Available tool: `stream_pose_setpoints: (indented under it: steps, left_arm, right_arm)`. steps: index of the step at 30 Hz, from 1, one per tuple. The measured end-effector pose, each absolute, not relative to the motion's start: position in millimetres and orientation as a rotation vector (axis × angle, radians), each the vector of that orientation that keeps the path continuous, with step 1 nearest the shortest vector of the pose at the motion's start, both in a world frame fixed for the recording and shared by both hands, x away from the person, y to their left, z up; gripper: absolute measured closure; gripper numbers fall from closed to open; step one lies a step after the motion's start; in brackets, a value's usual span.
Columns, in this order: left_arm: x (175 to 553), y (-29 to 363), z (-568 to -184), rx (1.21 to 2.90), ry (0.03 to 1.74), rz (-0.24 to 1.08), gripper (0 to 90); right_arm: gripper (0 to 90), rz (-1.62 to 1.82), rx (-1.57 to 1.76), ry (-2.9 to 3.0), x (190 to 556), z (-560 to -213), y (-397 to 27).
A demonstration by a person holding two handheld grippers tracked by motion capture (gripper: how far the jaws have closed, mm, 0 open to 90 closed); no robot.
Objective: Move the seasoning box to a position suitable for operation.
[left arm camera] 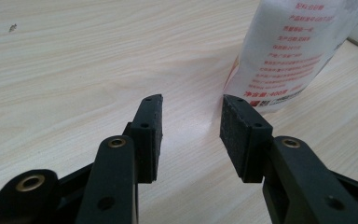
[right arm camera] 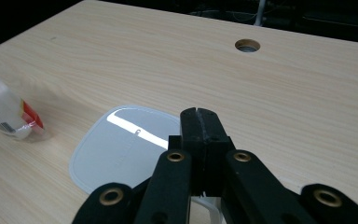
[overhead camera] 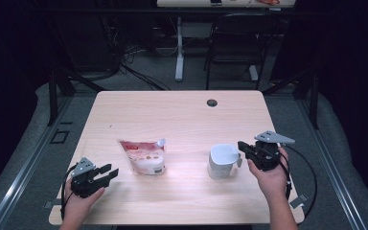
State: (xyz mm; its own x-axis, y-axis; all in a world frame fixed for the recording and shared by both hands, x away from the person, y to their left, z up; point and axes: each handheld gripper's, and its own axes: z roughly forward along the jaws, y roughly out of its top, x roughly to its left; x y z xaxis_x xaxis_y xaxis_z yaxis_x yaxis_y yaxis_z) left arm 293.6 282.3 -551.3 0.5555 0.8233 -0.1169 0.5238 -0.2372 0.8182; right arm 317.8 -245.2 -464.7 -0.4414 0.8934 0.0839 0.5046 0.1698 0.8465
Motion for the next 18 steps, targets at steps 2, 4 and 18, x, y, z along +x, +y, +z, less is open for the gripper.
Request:
stream_pose_setpoints:
  steps: [2, 4, 18]
  left_arm:
    - [293.3, 282.4, -551.5, 1.913, 1.097, 0.428, 59.1]
    - [293.3, 283.2, -552.0, 1.913, 1.097, 0.426, 59.1]
    - [289.9, 287.3, -551.5, 1.911, 1.106, 0.434, 59.1]
  right_arm:
    - [90.0, 1.153, 1.286, 2.036, 316.8, -464.0, -239.6]
    - [90.0, 1.129, 1.258, 2.054, 315.1, -466.3, -233.7]
    - [90.0, 1.081, 1.270, 2.088, 318.4, -479.2, -231.1]
